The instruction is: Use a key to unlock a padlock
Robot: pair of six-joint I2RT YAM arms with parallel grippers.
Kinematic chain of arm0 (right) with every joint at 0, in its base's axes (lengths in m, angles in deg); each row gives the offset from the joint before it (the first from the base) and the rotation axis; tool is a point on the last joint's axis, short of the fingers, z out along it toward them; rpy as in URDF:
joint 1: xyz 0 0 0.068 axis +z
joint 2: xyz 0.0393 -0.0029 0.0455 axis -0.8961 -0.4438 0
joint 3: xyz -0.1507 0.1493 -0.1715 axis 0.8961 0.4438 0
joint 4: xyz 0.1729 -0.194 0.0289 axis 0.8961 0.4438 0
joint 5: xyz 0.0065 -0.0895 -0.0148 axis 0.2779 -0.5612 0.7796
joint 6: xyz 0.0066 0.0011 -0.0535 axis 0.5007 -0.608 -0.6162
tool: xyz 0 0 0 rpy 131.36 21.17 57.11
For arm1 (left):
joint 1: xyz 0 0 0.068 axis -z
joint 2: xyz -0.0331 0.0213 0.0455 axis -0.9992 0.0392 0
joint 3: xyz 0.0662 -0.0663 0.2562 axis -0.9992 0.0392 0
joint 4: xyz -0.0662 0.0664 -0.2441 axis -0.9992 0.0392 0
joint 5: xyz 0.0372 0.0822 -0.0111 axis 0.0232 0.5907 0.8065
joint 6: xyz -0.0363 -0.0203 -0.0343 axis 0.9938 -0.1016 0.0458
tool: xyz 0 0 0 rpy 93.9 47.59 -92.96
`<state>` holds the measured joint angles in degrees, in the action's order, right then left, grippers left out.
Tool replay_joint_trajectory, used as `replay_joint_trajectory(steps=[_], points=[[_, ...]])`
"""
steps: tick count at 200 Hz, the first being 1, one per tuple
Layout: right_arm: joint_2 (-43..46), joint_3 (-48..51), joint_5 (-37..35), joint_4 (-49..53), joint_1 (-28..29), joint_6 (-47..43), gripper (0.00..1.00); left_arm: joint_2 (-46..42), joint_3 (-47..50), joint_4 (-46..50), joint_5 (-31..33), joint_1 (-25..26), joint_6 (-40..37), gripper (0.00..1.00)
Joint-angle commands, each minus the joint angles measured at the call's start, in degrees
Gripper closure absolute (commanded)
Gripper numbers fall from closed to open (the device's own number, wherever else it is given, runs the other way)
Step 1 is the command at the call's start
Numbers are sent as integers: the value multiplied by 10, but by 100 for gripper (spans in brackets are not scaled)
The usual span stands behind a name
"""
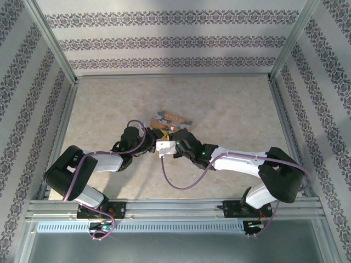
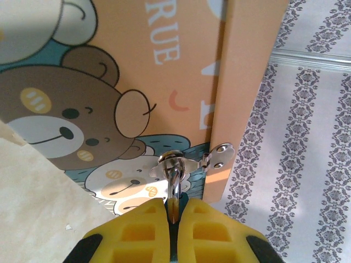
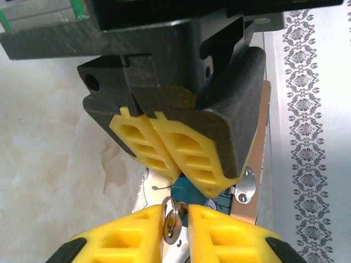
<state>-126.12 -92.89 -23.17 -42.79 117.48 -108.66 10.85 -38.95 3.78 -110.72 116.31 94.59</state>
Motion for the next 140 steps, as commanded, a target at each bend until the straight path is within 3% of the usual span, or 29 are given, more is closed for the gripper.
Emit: replay_joint_trajectory(steps=[1,90,140], points=[[5,9,-14,-15,-6,9,84,-17,-4,-28,-1,12,3,100],[-9,25,-42,-58,-6,30,95,-16,-3,-33,1,13,5,100],[-6,30,-28,-91,-6,89,100,-17,-6,-31,0,14,4,100]])
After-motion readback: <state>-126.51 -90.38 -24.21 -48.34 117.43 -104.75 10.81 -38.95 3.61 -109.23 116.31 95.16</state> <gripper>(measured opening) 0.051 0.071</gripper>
